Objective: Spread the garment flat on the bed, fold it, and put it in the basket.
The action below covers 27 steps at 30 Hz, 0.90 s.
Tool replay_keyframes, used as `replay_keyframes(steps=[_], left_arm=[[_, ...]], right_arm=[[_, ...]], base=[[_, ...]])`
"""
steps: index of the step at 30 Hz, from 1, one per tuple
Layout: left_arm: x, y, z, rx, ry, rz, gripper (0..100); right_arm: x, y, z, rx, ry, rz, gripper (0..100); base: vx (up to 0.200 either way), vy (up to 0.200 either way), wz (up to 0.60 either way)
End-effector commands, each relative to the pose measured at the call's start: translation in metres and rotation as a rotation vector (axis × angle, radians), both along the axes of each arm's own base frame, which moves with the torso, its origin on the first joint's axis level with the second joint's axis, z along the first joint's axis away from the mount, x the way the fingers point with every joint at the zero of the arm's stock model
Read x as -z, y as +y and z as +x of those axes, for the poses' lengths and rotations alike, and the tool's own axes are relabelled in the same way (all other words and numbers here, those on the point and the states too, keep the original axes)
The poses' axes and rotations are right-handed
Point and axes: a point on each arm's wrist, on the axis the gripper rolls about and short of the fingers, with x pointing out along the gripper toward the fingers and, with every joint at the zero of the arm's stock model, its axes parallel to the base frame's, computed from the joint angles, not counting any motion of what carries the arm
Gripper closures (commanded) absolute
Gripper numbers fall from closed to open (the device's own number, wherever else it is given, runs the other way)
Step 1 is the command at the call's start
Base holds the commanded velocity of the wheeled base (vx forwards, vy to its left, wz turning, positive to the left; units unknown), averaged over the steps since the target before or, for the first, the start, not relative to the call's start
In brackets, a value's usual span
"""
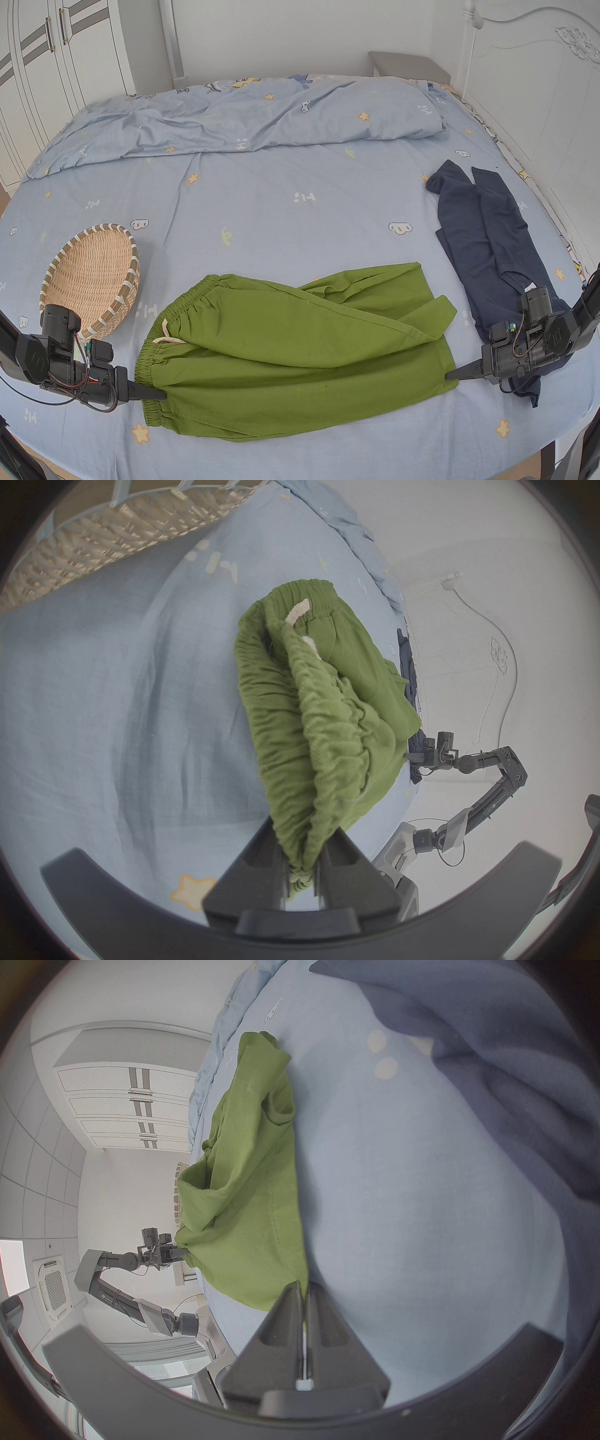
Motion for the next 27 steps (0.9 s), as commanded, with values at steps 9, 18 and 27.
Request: replay_keyframes(steps=[9, 18, 27], left_arm=[[-0.001, 0.001, -0.007, -0.013, 0.076, 0.0, 100], [-0.008, 0.005, -0.024, 0.041, 0.117, 0.024, 100], [-0.004, 0.014, -0.033, 0.039, 0.166, 0.023, 100]], right_arm=[[-0.025, 0.002, -0.026, -0.004, -0.04, -0.002, 100], [-0.053, 0.007, -0.059, -0.027, 0.0, -0.01, 100], [-0.028, 0.008, -0.092, -0.038, 0.129, -0.033, 100]], base=[[0.0, 0.0, 0.0], [0.0, 0.0, 0.0], [0.0, 0.0, 0.0]])
